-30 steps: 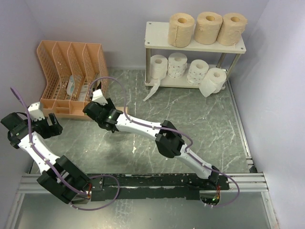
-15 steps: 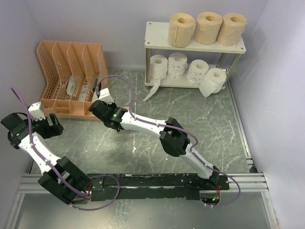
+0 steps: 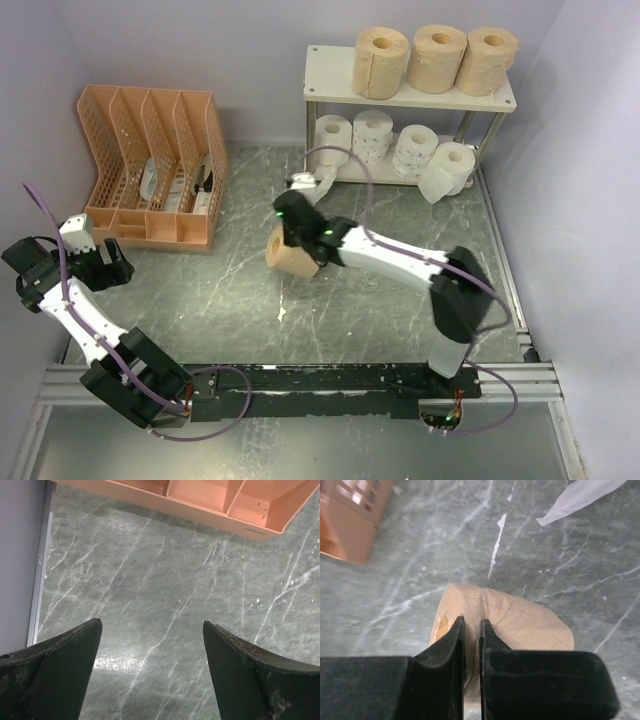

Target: Place and organize the paper towels onto the shelf

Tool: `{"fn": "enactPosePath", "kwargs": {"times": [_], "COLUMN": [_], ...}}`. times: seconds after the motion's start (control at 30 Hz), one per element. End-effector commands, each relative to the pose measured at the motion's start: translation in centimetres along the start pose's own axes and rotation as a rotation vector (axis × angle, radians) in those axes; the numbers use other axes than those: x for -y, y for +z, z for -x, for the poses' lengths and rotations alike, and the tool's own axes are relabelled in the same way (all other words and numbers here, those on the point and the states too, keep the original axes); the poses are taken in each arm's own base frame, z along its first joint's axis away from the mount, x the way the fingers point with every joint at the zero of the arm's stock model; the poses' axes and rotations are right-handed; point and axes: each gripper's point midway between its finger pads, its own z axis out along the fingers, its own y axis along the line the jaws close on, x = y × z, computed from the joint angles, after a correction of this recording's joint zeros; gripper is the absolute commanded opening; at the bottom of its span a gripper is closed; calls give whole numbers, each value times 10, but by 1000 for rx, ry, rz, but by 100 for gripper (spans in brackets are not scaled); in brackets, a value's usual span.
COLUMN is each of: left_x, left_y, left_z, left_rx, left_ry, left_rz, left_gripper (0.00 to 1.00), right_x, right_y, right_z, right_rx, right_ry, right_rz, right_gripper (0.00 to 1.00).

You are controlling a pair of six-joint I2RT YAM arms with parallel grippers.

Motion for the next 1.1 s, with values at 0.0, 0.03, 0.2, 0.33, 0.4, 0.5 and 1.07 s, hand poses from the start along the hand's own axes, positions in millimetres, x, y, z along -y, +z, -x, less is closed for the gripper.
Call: {"fn": "enactPosePath", "kwargs": {"times": [0.0,0.03,0.2,0.33,0.4,0.5,1.07], "left_x": [3,3,4,4,4,5,0], "left_y": [-8,-9,-9,-8,-8,-8,-7], "left_z": [16,16,16,15,15,15,15], "left_rx": [48,48,49,47,46,47,38], "left_ry": [38,39,41,41,42,44,23], "left_rz": [-15,-15,-18,-22,-25,-27,-5], "left_gripper": [94,94,94,94,94,94,94], "right_x": [-14,-10,5,18,22,28,131], "right_y": [-40,-48,-78,-97,-108,-128,-141], "right_z": [70,77,109,139,168,221,406], "right_rx": [209,233,364,485,559,682,1107], "right_ry": [387,446,643,803,883,976,1102], "right_rz": [370,412,542,619,689,778,385], "right_gripper": [0,0,0,0,0,0,0]}}
